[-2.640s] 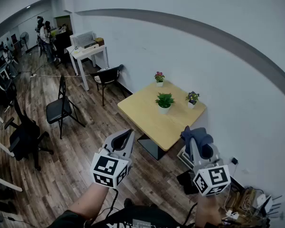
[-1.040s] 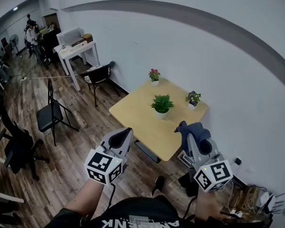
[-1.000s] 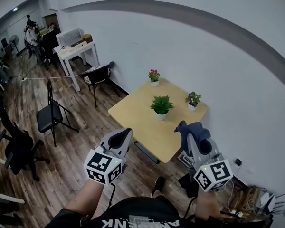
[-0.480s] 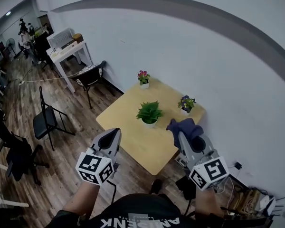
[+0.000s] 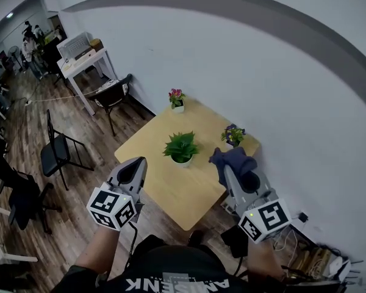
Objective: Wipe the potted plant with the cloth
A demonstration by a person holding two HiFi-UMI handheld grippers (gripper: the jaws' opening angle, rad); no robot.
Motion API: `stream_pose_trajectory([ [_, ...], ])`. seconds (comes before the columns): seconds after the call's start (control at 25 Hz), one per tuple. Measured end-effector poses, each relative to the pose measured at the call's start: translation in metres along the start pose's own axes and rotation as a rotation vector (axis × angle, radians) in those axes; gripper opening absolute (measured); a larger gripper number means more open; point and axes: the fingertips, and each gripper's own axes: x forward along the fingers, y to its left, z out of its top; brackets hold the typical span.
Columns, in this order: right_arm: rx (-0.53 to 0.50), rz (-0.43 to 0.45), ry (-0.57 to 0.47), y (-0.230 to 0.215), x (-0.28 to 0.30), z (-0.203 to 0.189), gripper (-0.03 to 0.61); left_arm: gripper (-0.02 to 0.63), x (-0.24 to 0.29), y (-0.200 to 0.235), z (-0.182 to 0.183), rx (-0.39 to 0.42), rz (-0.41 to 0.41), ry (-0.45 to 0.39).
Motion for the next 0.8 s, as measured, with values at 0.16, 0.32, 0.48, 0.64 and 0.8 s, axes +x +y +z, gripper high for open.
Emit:
stream_pose_trajectory([
  [0.16,0.006,0.003,0.006,-0.006,0.014,-0.003,0.046,0.002,0.019,0.002,-0.004,0.076,-0.042,0.024],
  [0.32,0.019,-0.03,0.017,-0.012,0.026,-0.007,0.046,0.002,0.037,0.011,-0.018,0.181,-0.057,0.081],
  [0.48,0.037,-0.087,0.016,-0.012,0.041,-0.005,0.046,0.005,0.052,0.023,-0.03,0.204,-0.137,0.129],
  [0.64,0.028,-0.138,0.034,-0.008,0.053,-0.005,0.046,0.005,0.07,0.032,-0.048,0.274,-0.226,0.192],
  [0.8,0.039,-0.196,0.046,-0.003,0.06,-0.009,0.046,0.005,0.092,0.045,-0.08,0.399,-0.278,0.277],
])
